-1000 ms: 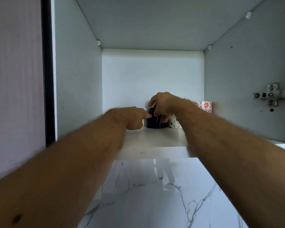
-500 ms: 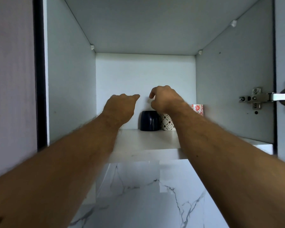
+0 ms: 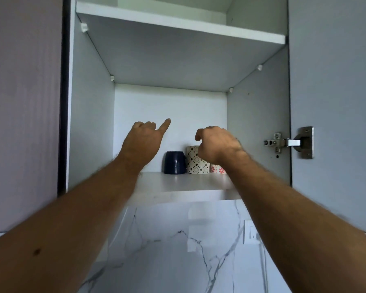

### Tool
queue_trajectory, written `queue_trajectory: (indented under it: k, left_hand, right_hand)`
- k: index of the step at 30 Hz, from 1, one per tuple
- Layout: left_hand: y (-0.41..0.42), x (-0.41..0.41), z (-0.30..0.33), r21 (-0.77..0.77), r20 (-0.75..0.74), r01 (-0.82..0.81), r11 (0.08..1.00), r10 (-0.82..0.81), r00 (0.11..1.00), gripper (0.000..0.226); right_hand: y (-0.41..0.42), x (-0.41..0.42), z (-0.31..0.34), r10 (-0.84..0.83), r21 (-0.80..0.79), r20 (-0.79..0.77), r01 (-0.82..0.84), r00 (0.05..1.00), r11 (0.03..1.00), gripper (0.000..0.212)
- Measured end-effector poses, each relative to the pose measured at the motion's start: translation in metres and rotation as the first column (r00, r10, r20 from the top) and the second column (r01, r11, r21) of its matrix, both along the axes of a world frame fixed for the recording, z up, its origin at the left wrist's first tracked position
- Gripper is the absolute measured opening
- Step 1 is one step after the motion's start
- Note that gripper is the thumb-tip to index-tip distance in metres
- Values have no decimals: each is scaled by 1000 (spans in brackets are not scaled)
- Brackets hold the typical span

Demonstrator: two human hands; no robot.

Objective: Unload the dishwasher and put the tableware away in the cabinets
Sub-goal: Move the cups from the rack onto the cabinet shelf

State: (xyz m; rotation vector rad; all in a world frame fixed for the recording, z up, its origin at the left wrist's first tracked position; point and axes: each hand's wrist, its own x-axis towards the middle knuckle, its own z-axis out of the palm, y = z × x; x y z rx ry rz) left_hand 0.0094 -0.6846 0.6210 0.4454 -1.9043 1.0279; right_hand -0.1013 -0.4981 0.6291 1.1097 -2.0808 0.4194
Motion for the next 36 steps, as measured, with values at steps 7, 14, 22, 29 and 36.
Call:
queue_trajectory:
  k: [7,14,22,29,36]
  left_hand:
    - [39,17,-1,-299,140,54,953,-13,990,51]
    - [107,40,6,108,50,71,992,-77,996,89]
    - [130,61,-11,158,-181,-28,987,57,982,78]
    - [140,83,-44,239,-248,-2,971,63,967,81]
    - [157,103,-71,177,-205,129,976,-92,974,90]
  right_hand:
    - [60,10,17,-40,-49,-10,39,999,998,44]
    - [99,23,24,-16,-147,-19,13,1000,989,45]
    - [125,23,11,27,-272,-96,-52,995,961,45]
    - [144,17,-30,42,-170,-156,-68,987,983,80]
    - [164,69,-46,-181,-299,-203,115,962,947,102]
